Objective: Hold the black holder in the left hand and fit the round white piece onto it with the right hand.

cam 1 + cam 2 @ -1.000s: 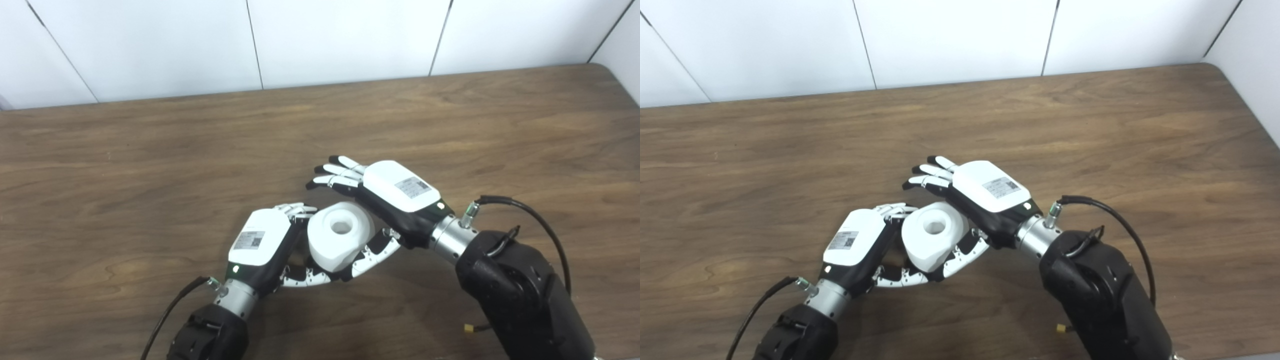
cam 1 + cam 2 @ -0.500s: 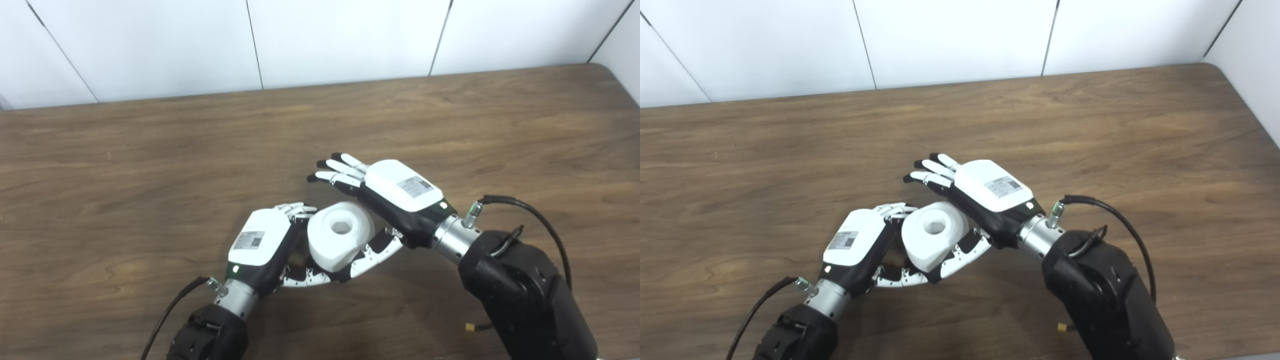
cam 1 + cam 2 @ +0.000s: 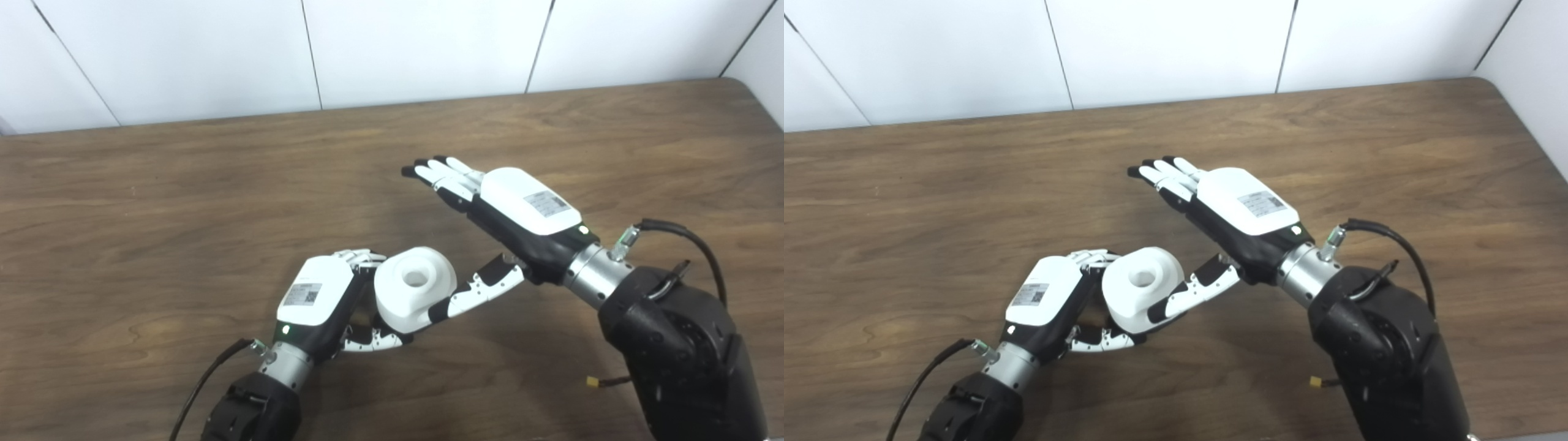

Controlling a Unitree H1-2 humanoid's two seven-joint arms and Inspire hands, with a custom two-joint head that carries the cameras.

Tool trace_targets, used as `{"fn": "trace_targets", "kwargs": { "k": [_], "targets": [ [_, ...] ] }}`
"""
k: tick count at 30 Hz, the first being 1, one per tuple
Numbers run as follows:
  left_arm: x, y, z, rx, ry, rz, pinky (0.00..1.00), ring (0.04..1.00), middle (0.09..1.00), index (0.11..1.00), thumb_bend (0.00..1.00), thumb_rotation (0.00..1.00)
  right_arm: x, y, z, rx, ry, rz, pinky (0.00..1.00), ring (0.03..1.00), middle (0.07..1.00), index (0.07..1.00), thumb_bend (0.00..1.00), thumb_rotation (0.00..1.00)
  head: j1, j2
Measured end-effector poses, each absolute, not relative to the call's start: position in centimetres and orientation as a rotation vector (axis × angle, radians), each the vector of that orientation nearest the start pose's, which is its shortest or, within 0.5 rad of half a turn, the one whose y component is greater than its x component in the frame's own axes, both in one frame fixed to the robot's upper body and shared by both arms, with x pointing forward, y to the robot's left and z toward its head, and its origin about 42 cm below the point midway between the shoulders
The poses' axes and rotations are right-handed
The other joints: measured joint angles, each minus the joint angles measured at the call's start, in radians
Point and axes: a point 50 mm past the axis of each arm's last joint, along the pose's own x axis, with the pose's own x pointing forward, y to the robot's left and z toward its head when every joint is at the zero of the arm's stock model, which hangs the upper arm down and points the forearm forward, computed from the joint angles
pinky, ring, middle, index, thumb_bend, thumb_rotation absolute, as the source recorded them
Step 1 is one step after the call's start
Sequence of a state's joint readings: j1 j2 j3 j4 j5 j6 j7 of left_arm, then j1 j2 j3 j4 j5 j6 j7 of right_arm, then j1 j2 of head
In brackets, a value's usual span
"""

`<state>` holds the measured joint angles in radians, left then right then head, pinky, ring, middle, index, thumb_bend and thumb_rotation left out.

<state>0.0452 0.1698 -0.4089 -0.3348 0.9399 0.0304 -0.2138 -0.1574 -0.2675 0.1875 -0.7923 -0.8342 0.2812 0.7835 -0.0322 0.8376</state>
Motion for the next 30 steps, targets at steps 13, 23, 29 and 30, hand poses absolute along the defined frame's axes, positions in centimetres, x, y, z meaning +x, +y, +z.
{"fn": "trace_targets", "kwargs": {
  "k": [13,23,29,30],
  "targets": [
    [23.9,14.3,15.1,1.098,-0.282,-0.429,0.82,0.832,0.819,0.861,0.89,0.34,24.7,-20.1,28.3,-1.152,-0.323,0.486,0.95,1.0,0.971,0.98,1.0,0.49,0.005,0.0],
    [23.6,14.2,15.8,1.165,-0.231,-0.476,0.88,0.912,0.938,1.0,1.0,0.49,25.5,-20.2,27.6,-1.152,-0.307,0.487,0.96,1.0,0.976,0.99,1.0,0.54,0.025,0.0],
    [23.7,14.5,16.0,1.168,-0.206,-0.485,0.9,0.956,0.998,1.0,1.0,0.47,25.8,-20.3,27.6,-1.153,-0.308,0.476,0.97,1.0,0.975,0.991,1.0,0.55,0.031,0.0],
    [23.7,14.5,16.0,1.168,-0.204,-0.485,0.9,0.962,1.0,1.0,1.0,0.47,25.9,-20.4,27.5,-1.157,-0.307,0.477,0.98,1.0,0.975,0.991,1.0,0.55,0.031,0.0]
  ]
}}
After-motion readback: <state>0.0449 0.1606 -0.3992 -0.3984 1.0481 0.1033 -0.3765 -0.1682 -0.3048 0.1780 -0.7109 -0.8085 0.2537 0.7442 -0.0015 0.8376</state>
